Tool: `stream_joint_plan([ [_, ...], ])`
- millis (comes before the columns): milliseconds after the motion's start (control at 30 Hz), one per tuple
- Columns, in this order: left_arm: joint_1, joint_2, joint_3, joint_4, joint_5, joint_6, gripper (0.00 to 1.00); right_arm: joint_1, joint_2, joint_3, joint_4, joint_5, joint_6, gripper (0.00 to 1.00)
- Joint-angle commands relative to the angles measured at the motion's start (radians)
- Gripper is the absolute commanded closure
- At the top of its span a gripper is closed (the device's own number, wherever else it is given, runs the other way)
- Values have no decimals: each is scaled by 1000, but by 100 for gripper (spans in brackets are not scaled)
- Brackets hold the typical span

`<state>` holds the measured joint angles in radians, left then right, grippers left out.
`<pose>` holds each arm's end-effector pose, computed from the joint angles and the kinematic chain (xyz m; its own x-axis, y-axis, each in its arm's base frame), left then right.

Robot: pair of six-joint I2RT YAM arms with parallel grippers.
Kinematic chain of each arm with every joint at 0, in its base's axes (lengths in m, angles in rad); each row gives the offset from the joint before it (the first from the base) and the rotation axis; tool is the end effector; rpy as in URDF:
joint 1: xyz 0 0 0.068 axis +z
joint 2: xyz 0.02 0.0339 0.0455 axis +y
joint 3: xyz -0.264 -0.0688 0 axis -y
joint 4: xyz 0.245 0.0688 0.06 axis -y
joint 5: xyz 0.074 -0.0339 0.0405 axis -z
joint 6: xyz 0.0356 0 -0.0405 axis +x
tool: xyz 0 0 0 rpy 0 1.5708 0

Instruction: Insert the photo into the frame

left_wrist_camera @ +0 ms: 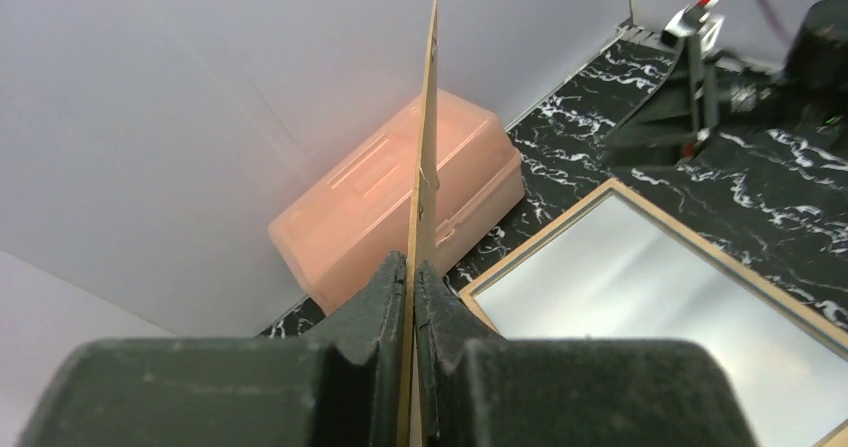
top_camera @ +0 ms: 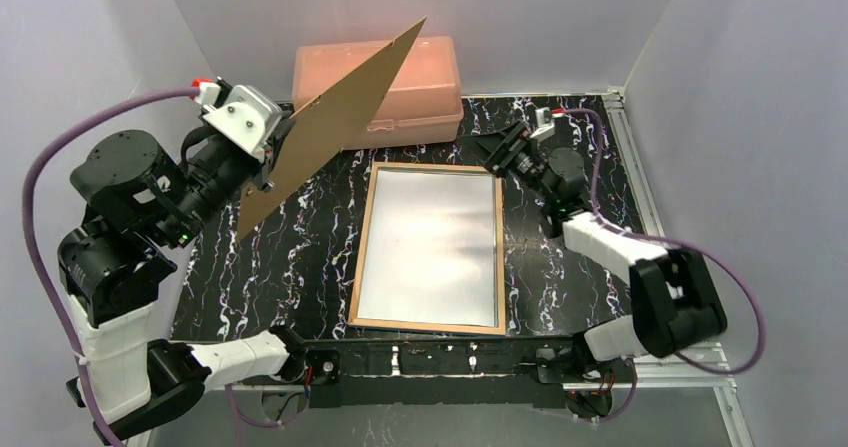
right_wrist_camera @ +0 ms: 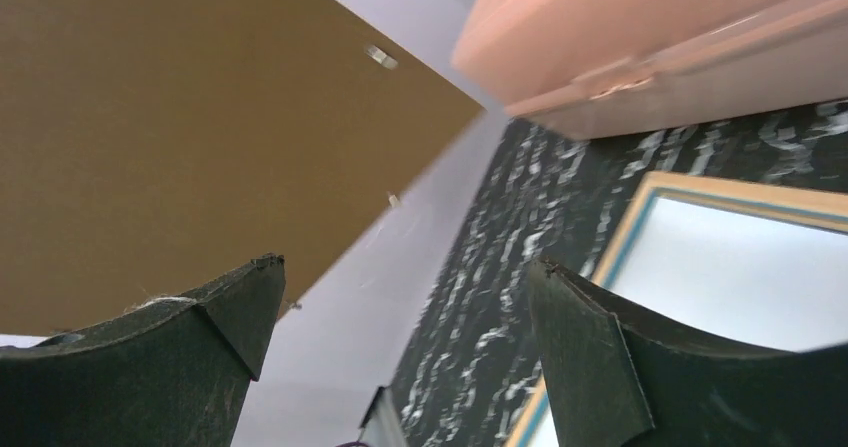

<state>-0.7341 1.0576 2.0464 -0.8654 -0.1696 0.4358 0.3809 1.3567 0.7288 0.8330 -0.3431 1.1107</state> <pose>0.0658 -0.0513 0.5946 0.3091 0.2815 -0.9084 0.4473 0.7999 0.4001 0.2766 0.1236 0.2980 -0.5037 0.7072 -0.4961 -0.4606 0.2660 0.8468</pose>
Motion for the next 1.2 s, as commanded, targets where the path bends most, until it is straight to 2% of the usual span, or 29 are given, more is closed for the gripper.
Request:
stream_joint_plan([
  [0,3,27,104,75,93,-80,100,102,117,98,321,-35,120,1],
  [167,2,6,39,77,99,-63,100,221,205,131,384,-1,112,1],
  [267,3,-25,-5,53,122,-42,100,236,197,142,372,-41,25,1],
  [300,3,-29,-4,34,132,-37,100,230,178,152,351,-82,-49,1],
  [467,3,-61,-5,-61,224,-6,100,149,13,223,-78,-216,-572,1],
  [600,3,-80,-15,-102,272,18,100,83,-68,285,-171,-370,-709,1],
  [767,2,-81,-25,-164,316,50,100,83,-114,527,-649,-442,-1065,1],
  [867,2,-81,-46,-189,336,69,100,84,-120,652,-789,-459,-1177,1],
  [967,3,-87,-61,-195,349,84,100,96,-99,780,-862,-522,-1220,2],
  [1167,2,-69,-45,-206,366,89,100,250,0,989,-1087,-552,-1377,4],
])
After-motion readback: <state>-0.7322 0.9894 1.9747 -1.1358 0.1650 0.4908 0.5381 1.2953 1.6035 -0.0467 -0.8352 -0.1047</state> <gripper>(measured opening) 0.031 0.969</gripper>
